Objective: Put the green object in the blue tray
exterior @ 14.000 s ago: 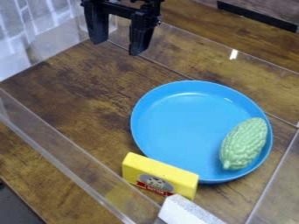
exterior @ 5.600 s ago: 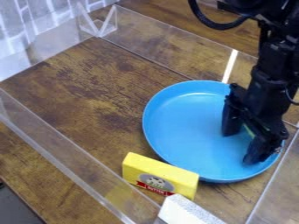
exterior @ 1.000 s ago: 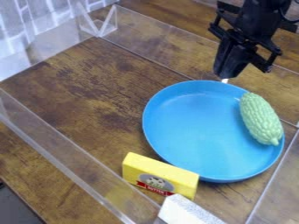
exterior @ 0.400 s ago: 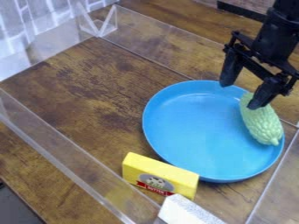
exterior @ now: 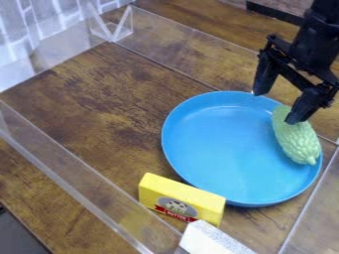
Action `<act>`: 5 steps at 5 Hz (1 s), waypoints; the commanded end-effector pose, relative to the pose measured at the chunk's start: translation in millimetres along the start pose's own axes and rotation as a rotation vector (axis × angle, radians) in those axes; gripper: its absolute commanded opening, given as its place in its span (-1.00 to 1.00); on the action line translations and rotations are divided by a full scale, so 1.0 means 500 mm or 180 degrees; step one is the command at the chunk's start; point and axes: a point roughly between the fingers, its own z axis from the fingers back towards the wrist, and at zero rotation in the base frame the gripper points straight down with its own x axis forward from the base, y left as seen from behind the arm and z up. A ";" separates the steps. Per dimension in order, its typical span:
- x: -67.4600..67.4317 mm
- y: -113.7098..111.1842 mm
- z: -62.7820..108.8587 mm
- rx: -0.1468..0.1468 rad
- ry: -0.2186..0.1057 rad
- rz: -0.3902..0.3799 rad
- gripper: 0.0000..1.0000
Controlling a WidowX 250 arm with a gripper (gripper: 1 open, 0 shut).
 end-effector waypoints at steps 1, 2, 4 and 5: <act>0.004 0.000 0.025 -0.0012 -0.0213 -0.0042 1.00; 0.024 -0.006 0.021 -0.0028 -0.0281 -0.0121 1.00; 0.044 -0.019 -0.001 -0.0085 -0.0314 0.0125 1.00; 0.061 -0.022 -0.011 -0.0104 -0.0324 0.0041 1.00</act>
